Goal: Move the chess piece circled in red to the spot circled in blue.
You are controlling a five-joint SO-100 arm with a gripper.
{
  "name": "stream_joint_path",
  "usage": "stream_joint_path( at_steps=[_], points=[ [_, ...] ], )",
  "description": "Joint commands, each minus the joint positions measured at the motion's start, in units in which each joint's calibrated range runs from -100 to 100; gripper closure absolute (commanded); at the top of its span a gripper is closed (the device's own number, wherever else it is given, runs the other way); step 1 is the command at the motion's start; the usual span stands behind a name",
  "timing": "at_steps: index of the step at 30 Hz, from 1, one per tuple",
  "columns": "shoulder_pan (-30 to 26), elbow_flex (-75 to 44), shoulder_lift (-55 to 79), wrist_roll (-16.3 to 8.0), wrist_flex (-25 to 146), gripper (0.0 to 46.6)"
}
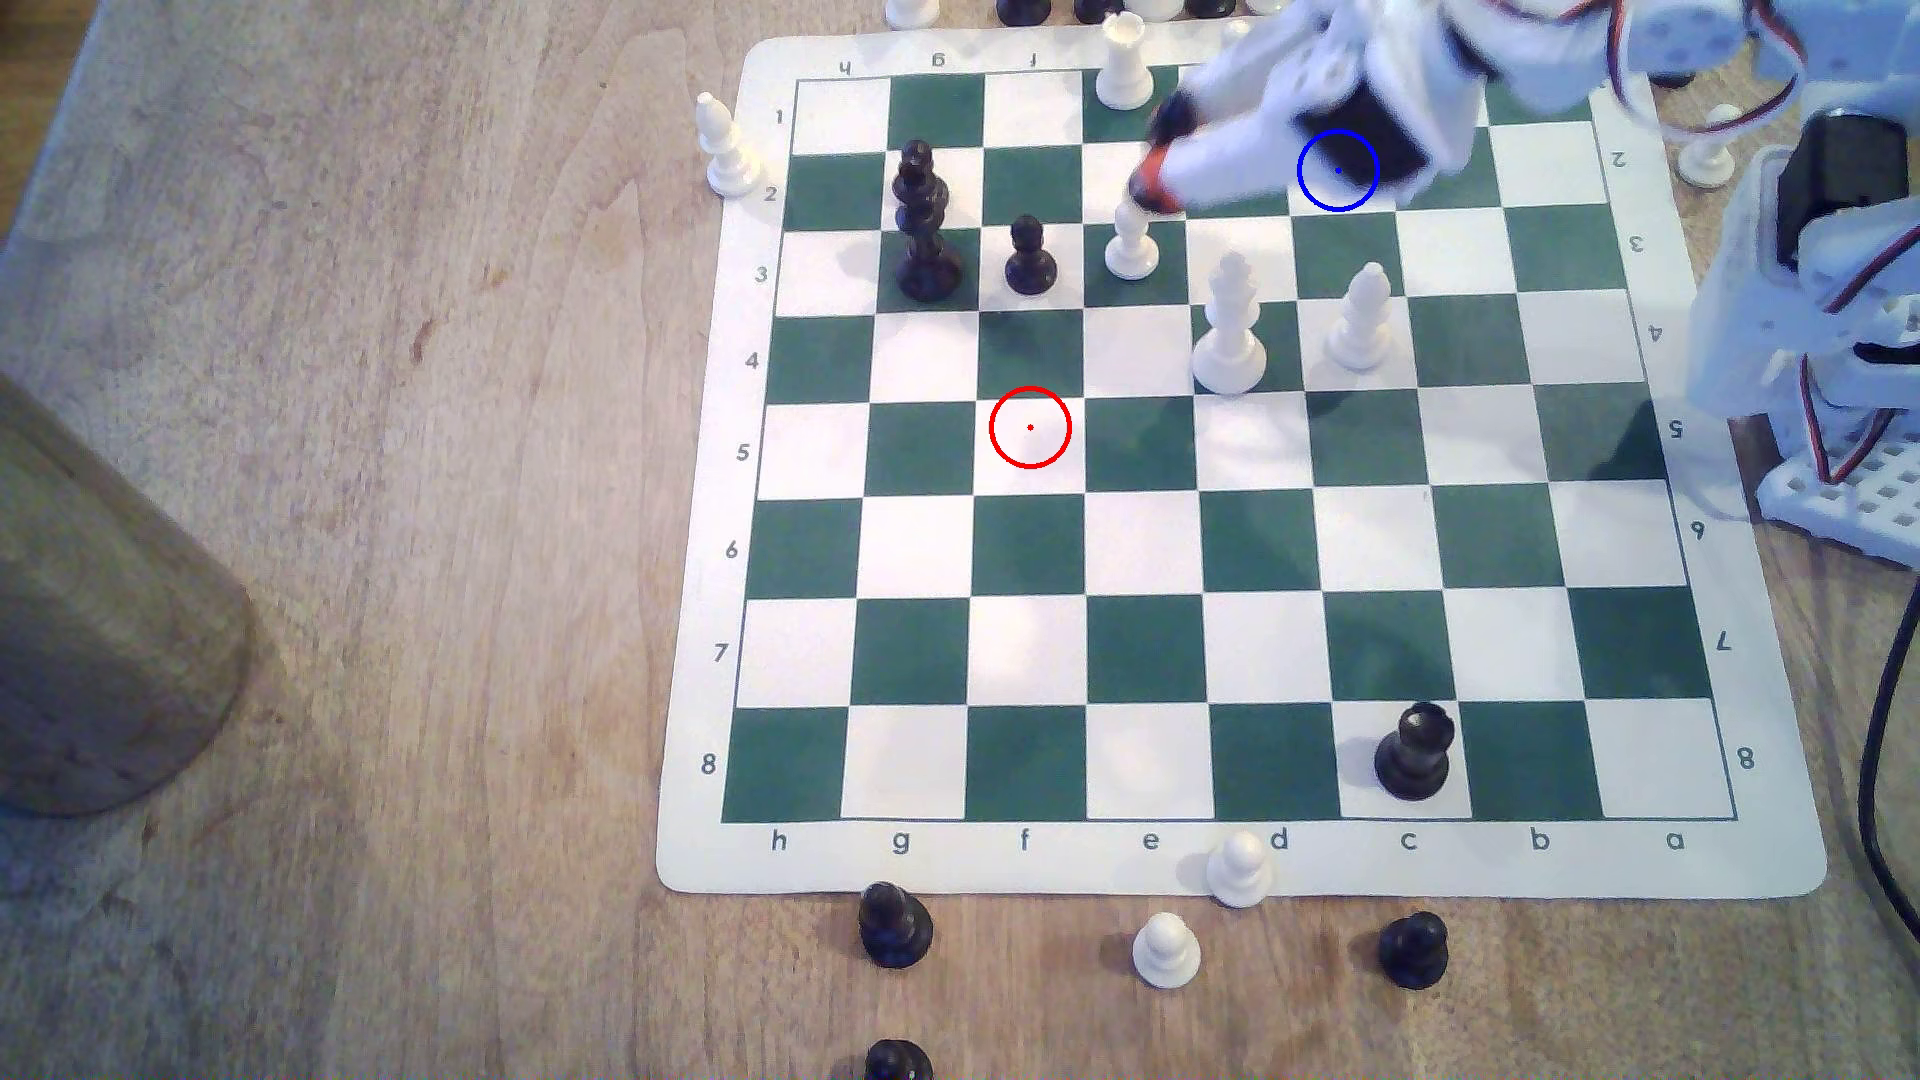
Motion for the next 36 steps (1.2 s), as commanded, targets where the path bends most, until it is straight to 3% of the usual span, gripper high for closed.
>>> stream_joint_path(
  at_steps=[1, 8, 19, 36],
  points=[
    [3.81, 0.63, -6.64, 1.12, 3.86, 46.4],
    [9.05, 6.16, -11.57, 2.05, 8.2, 46.4],
    [15.39, 5.98, -5.12, 4.35, 7.63, 46.4],
    [17.27, 6.07, 11.61, 4.69, -1.95, 46.4]
  ],
)
